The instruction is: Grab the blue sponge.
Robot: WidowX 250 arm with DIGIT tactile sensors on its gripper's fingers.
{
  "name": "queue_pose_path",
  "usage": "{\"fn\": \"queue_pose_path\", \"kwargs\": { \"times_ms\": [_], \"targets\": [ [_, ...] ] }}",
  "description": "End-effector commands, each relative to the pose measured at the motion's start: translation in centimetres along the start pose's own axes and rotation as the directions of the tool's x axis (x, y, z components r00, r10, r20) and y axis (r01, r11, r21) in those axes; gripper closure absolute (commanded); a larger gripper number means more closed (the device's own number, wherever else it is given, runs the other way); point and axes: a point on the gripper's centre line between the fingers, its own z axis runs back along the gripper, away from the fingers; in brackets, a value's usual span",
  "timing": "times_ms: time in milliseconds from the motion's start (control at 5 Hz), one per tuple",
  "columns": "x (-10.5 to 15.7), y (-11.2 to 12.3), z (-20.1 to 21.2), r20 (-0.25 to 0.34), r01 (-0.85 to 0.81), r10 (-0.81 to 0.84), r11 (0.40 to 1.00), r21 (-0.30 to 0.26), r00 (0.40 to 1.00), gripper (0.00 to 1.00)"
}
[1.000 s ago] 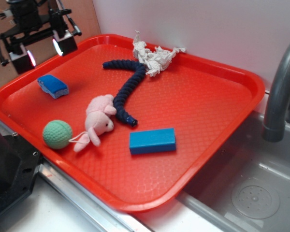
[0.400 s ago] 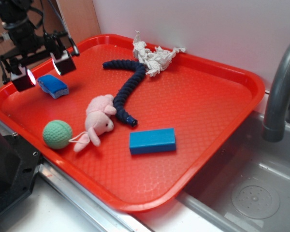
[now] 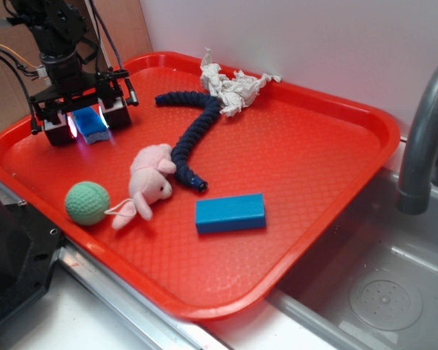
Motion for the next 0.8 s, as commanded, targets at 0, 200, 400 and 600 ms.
{"fn": "queue_pose_path", "kwargs": {
  "times_ms": [0,200,400,600],
  "targets": [
    [-0.6,1.9,5.0,-0.005,0.271,-0.271,0.961,-0.054,0.962,1.0],
    [-1.2,2.0,9.9,0.048,0.487,-0.487,0.855,-0.178,0.872,1.0],
    [-2.3,1.9,15.1,0.064,0.659,-0.658,0.734,-0.166,0.75,1.0],
    [-3.1,0.0,19.3,0.091,0.748,-0.745,0.643,-0.164,0.661,1.0]
  ]
}}
